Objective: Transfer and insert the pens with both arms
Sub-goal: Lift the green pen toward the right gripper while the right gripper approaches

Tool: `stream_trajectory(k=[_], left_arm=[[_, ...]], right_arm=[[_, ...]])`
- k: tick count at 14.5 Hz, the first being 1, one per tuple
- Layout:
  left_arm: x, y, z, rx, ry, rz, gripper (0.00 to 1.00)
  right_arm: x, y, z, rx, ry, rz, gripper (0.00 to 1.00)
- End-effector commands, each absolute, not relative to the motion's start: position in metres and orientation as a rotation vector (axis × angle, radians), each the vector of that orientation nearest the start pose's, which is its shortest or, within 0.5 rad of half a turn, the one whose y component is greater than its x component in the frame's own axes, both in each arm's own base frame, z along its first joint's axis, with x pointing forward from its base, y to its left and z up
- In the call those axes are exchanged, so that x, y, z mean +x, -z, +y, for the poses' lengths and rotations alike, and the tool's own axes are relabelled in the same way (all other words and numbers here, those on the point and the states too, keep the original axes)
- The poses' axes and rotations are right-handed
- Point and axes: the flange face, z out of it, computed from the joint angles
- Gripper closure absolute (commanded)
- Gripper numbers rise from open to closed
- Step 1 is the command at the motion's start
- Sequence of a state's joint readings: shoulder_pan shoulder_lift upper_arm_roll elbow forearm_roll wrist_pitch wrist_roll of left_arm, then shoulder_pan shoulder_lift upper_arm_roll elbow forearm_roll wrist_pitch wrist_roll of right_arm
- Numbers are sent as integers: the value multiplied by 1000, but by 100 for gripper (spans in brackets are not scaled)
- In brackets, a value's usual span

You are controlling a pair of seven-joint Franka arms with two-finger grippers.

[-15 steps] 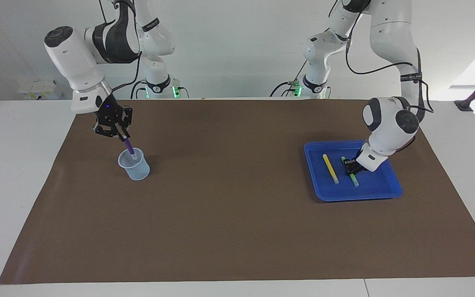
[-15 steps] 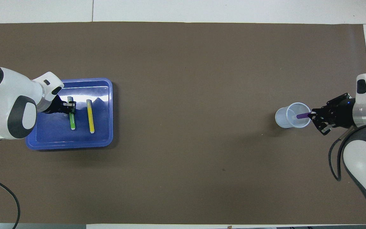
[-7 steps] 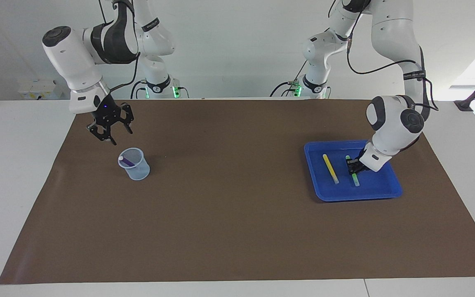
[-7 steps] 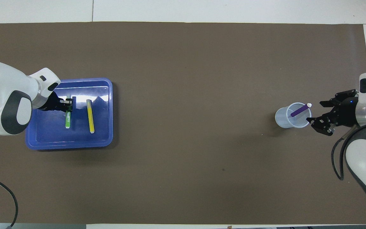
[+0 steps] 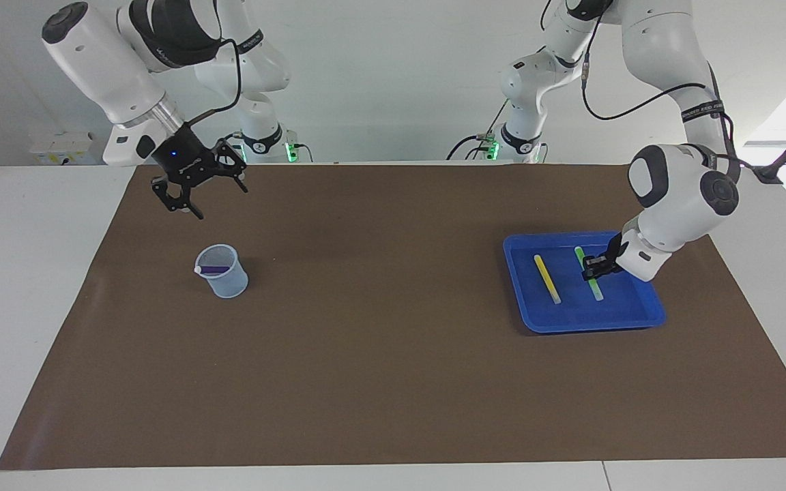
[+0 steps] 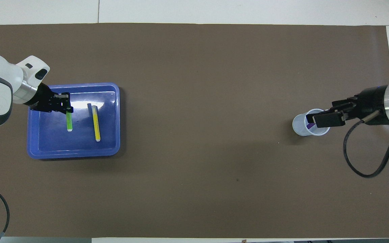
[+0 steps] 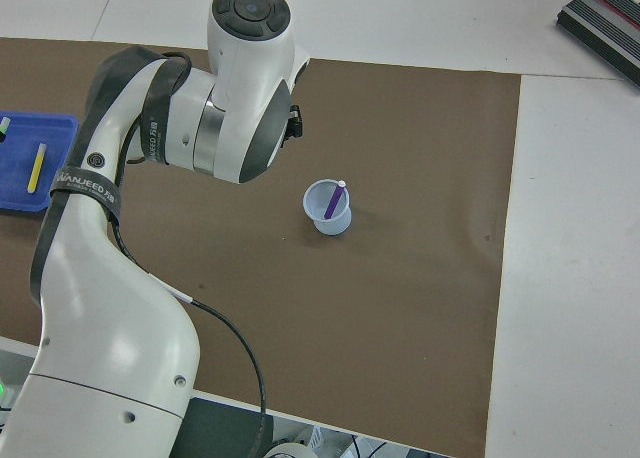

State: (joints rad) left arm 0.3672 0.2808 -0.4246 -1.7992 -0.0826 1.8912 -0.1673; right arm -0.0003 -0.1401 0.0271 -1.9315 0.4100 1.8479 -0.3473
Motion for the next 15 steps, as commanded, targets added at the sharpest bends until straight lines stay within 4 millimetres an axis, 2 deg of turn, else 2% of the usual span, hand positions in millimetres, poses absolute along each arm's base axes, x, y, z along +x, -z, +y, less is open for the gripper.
stream_trajectory(k=[1,2,4,6,8,10,11,14,15], left_arm=[[611,-427,-51,-3314,-443,-548,100],[609,-440,-66,-3302,-514,-736,100],[604,-456,-93,-3228,-637,-1120,100],[597,-480,-121,-3141,-721,-1428,100],[590,-499,-137,-3036,-855,-1706,100],[582,-506,-150,-2959,-1010,-1855,100],[575,-513,-160,-2916,-1074,-1922,100],[545,-516,-189,-2832,-1128,-2112,100],[534,-520,-195,-2825,-1137,-2160,100]], right_arm=[[526,-563,81,-2667,69,-20,0],[524,-565,98,-2620,23,107,0],[523,-571,112,-2515,-51,336,0],[521,-572,126,-2482,-91,425,0],[519,-575,135,-2443,-123,511,0],[520,-579,152,-2404,-98,593,0],[519,-580,171,-2373,-83,654,0],[515,-582,221,-2253,-4,842,0],[514,-582,229,-2239,23,843,0]])
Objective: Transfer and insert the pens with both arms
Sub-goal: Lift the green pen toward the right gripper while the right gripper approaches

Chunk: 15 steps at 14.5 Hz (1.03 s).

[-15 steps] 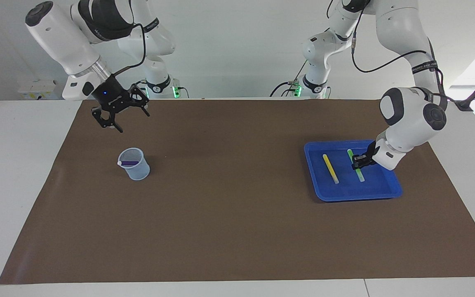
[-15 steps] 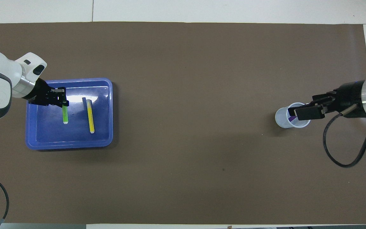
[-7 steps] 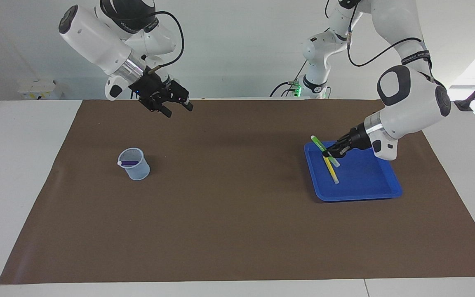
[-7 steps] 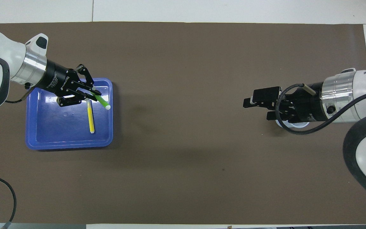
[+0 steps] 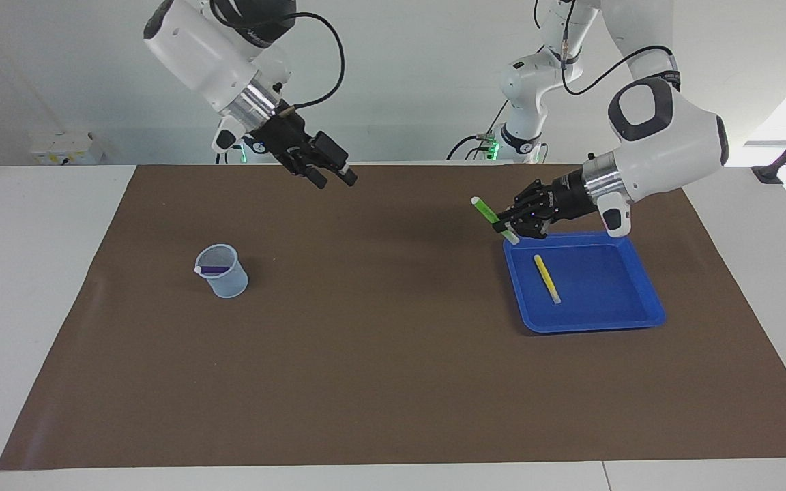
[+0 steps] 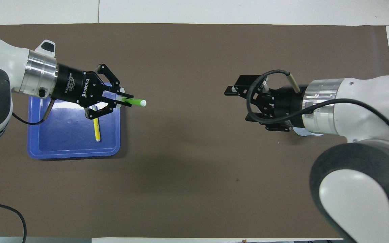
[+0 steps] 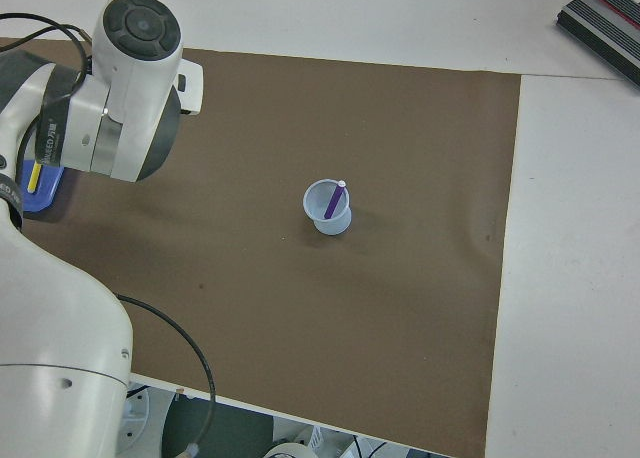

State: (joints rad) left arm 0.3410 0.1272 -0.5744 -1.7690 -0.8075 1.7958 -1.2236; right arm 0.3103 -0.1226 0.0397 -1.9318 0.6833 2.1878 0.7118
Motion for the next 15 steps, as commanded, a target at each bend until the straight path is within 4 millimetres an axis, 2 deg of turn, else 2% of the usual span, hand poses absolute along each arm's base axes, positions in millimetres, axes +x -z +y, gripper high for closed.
stream_trajectory(k=[1,4,6,8,11,15], left_arm=[[522,-520,-207,1912,774,1480,100],[497,-518,-234,1852,756,1501,100],[487,-517,-249,1825,755,1532,100],[481,-515,-265,1786,740,1582,100],[474,-512,-280,1734,741,1628,100],[474,-511,-277,1669,764,1662,100]], right_arm=[[512,-581,239,-2242,33,825,0],[511,-581,263,-2276,35,769,0],[524,-582,285,-2385,77,681,0],[539,-584,305,-2410,55,658,0],[535,-579,309,-2430,50,644,0],[528,-575,316,-2447,28,625,0]])
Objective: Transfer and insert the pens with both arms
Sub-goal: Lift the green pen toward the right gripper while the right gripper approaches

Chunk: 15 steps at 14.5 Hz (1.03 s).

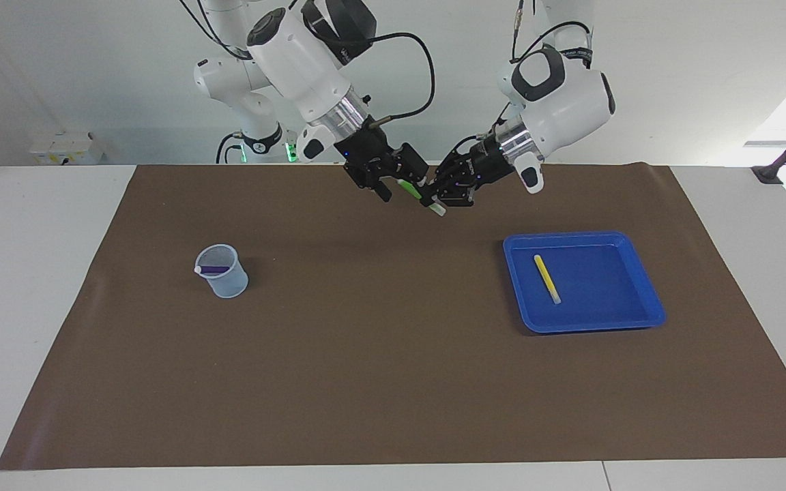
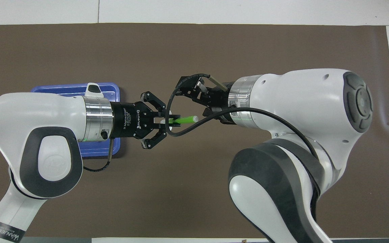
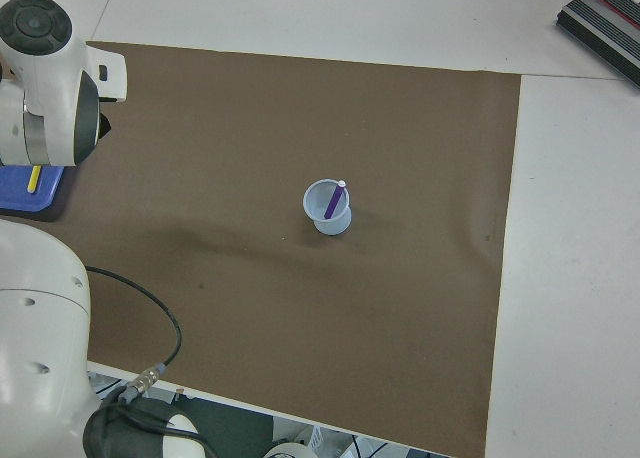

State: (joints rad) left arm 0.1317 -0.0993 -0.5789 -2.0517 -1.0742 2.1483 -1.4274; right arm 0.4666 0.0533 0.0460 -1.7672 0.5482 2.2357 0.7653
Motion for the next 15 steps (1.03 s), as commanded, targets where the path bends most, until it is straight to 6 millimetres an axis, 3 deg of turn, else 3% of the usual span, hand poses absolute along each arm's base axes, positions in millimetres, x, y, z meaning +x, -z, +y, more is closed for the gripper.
stream_trajectory(k=[1,9,12,15], left_arm=[[474,-509,-276,1661,766,1668,100],[473,-508,-273,1635,773,1679,100],[474,-508,-272,1631,772,1681,100],[474,-506,-273,1627,763,1685,100]], right_arm=[[527,-574,315,-2459,6,619,0],[527,-580,305,-2493,-38,574,13],[526,-580,306,-2491,-31,572,21],[526,-577,306,-2491,-26,572,36]])
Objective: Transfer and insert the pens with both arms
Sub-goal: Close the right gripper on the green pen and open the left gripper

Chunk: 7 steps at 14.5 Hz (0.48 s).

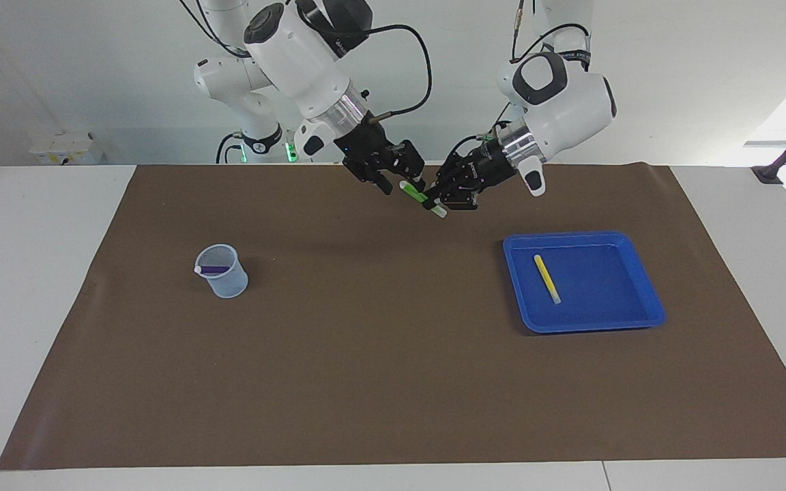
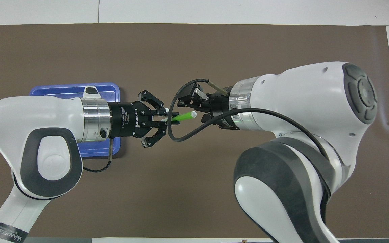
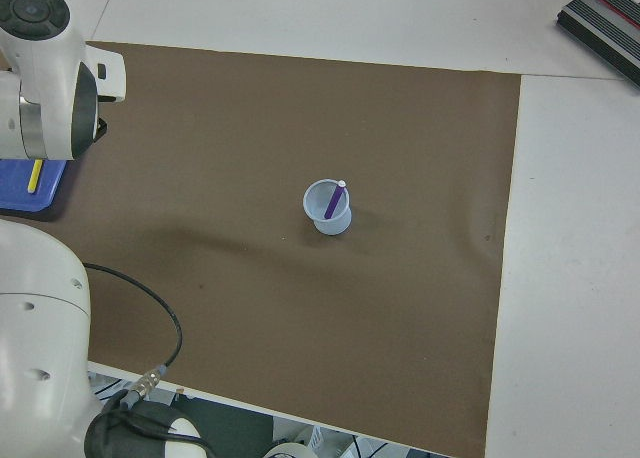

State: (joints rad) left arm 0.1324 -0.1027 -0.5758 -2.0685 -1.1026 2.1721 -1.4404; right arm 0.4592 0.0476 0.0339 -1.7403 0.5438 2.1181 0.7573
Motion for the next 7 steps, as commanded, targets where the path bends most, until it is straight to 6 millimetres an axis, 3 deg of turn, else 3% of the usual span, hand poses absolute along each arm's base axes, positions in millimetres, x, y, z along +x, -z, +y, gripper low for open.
stream_trajectory(k=[1,4,7], left_arm=[[474,-506,-273,1627,763,1685,100],[474,-506,-272,1625,763,1688,100],[475,-507,-271,1614,769,1689,100]], right_arm=[[525,-578,306,-2490,-26,571,38],[524,-578,307,-2493,-28,569,46],[521,-576,308,-2497,-32,564,63]])
